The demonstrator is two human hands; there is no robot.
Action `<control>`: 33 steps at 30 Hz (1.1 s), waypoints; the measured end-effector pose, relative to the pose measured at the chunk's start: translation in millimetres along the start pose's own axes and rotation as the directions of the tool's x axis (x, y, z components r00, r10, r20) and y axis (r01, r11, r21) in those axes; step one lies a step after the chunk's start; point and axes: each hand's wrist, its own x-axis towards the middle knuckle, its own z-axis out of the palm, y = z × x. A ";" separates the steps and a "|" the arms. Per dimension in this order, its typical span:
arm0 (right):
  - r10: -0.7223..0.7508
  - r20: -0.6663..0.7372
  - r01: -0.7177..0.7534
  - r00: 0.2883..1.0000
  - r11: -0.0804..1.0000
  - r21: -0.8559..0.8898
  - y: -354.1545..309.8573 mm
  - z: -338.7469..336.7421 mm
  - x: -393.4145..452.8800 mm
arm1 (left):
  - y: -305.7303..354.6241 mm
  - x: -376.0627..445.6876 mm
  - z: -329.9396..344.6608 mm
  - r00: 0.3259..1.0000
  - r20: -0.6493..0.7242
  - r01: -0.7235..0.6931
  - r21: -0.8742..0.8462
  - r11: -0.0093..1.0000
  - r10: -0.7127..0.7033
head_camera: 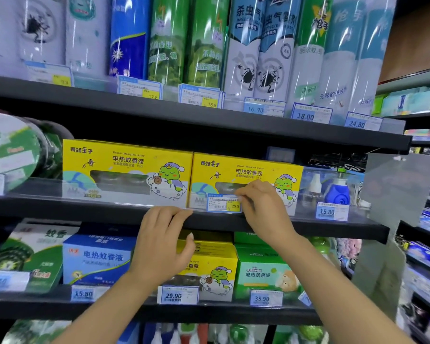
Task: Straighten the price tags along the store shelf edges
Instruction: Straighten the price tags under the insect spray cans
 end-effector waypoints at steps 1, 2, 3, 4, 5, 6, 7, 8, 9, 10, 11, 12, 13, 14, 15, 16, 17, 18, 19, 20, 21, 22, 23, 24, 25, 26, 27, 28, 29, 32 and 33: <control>-0.004 -0.004 0.004 1.000 1.000 -0.001 0.6 0.6 -0.8 | -0.1 -0.3 -0.3 1.000 0.005 0.001 0.002 1.000 -0.001; -0.008 -0.011 0.008 1.000 1.000 0.000 1.0 1.1 -1.5 | -0.3 -0.6 -0.5 1.000 0.009 0.002 0.004 1.000 -0.002; -0.014 -0.021 0.014 1.000 1.000 0.004 1.3 1.6 -2.7 | -0.2 -0.8 -0.9 1.000 0.016 0.003 0.007 1.000 -0.003; -0.018 -0.033 0.018 0.999 1.000 0.012 1.3 1.8 -4.0 | 0.1 -1.0 -1.4 1.000 0.022 0.004 0.011 1.000 -0.004; -0.023 -0.046 0.024 0.999 1.000 0.020 1.1 2.0 -5.6 | 0.4 -1.2 -1.8 1.000 0.026 0.005 0.015 1.000 -0.005; -0.029 -0.058 0.031 0.998 0.999 0.024 0.8 2.1 -7.1 | 0.6 -1.2 -2.3 1.000 0.029 0.003 0.019 1.000 -0.004; -0.039 -0.066 0.040 0.997 0.999 0.021 0.3 2.4 -8.8 | 0.6 -1.2 -2.9 0.999 0.033 0.000 0.024 1.000 -0.001; -0.048 -0.069 0.049 0.996 0.999 0.014 -0.1 2.8 -10.7 | 0.6 -1.3 -3.6 0.999 0.040 -0.003 0.028 1.000 0.002; -0.057 -0.069 0.057 0.996 0.998 0.003 -0.4 3.3 -12.4 | 0.5 -1.3 -4.4 0.999 0.048 -0.005 0.032 0.999 0.003; -0.062 -0.068 0.062 0.996 0.998 -0.005 -0.7 3.7 -13.6 | 0.4 -1.3 -5.1 0.998 0.055 -0.005 0.036 0.999 0.003; -0.062 -0.068 0.061 0.996 0.998 -0.006 -0.8 3.9 -14.4 | 0.7 -1.2 -6.0 0.998 0.064 -0.006 0.038 0.999 0.003; -0.055 -0.066 0.055 0.996 0.998 -0.001 -1.2 3.6 -14.7 | 1.1 -1.0 -7.1 0.997 0.075 -0.006 0.038 0.999 0.004; -0.047 -0.062 0.048 0.997 0.999 0.005 -1.8 3.2 -15.0 | 1.3 -0.9 -8.3 0.996 0.091 -0.008 0.033 0.999 0.005; -0.037 -0.054 0.037 0.998 0.999 0.011 -2.8 2.2 -15.4 | 0.7 -0.8 -10.0 0.994 0.111 -0.014 0.024 1.000 0.012; -0.017 -0.043 0.018 0.999 1.000 0.022 -4.0 1.2 -15.9 | -0.6 -0.4 -12.5 0.990 0.136 -0.025 0.012 1.000 0.023; 0.017 -0.028 -0.016 0.999 0.999 0.042 -5.8 -0.7 -16.5 | -2.8 0.2 -16.1 0.987 0.160 -0.034 -0.003 0.999 0.035; 0.061 -0.008 -0.060 0.998 0.996 0.070 -7.9 -3.2 -17.1 | -5.6 0.6 -21.1 0.983 0.178 -0.036 -0.027 0.999 0.040; 0.095 0.010 -0.096 0.995 0.991 0.094 -9.9 -6.1 -17.8 | -8.8 1.0 -27.3 0.982 0.187 -0.032 -0.056 0.998 0.042; 0.105 0.020 -0.107 0.994 0.989 0.107 -11.9 -8.5 -18.8 | -12.3 0.9 -33.7 0.982 0.183 -0.031 -0.080 0.996 0.046; 0.099 0.019 -0.101 0.995 0.989 0.110 -14.5 -10.2 -20.5 | -16.0 0.0 -39.8 0.984 0.168 -0.037 -0.090 0.995 0.052; 0.091 0.012 -0.092 0.996 0.989 0.115 -17.7 -10.9 -23.0 | -19.7 -1.7 -45.4 0.986 0.154 -0.046 -0.093 0.995 0.059; 0.088 0.005 -0.088 0.996 0.988 0.127 -22.2 -10.8 -26.4 | -23.7 -4.4 -50.5 0.987 0.147 -0.052 -0.091 0.995 0.065; 0.087 0.006 -0.087 0.996 0.986 0.141 -27.0 -9.6 -30.7 | -28.4 -7.8 -54.6 0.987 0.148 -0.054 -0.084 0.995 0.066; 0.084 0.014 -0.085 0.996 0.984 0.154 -32.1 -7.6 -35.1 | -33.6 -11.6 -58.1 0.986 0.156 -0.051 -0.072 0.996 0.062; 0.076 0.027 -0.079 0.997 0.983 0.163 -37.2 -4.1 -39.0 | -38.6 -15.4 -61.7 0.985 0.164 -0.046 -0.058 0.997 0.055; 0.059 0.041 -0.066 0.997 0.983 0.169 -41.6 0.1 -42.1 | -44.3 -18.8 -65.0 0.984 0.169 -0.044 -0.044 0.998 0.050; 0.038 0.059 -0.048 0.998 0.983 0.176 -45.3 5.5 -43.3 | -50.3 -22.0 -68.4 0.984 0.172 -0.047 -0.031 0.998 0.052; 0.017 0.081 -0.032 0.997 0.983 0.183 -48.6 10.8 -43.0 | -56.5 -24.7 -72.0 0.983 0.174 -0.053 -0.018 0.998 0.055; -0.003 0.105 -0.017 0.994 0.981 0.191 -52.2 16.0 -40.7 | -62.8 -27.1 -75.8 0.983 0.175 -0.053 0.001 0.999 0.052; -0.104 0.134 0.073 0.985 0.974 0.215 -65.6 30.3 -26.8 | -79.0 -32.1 -89.5 0.985 0.174 -0.005 0.085 0.996 -0.010; -0.141 0.132 0.108 0.981 0.968 0.228 -71.9 35.1 -21.3 | -82.9 -33.6 -94.7 0.984 0.173 0.011 0.114 0.993 -0.031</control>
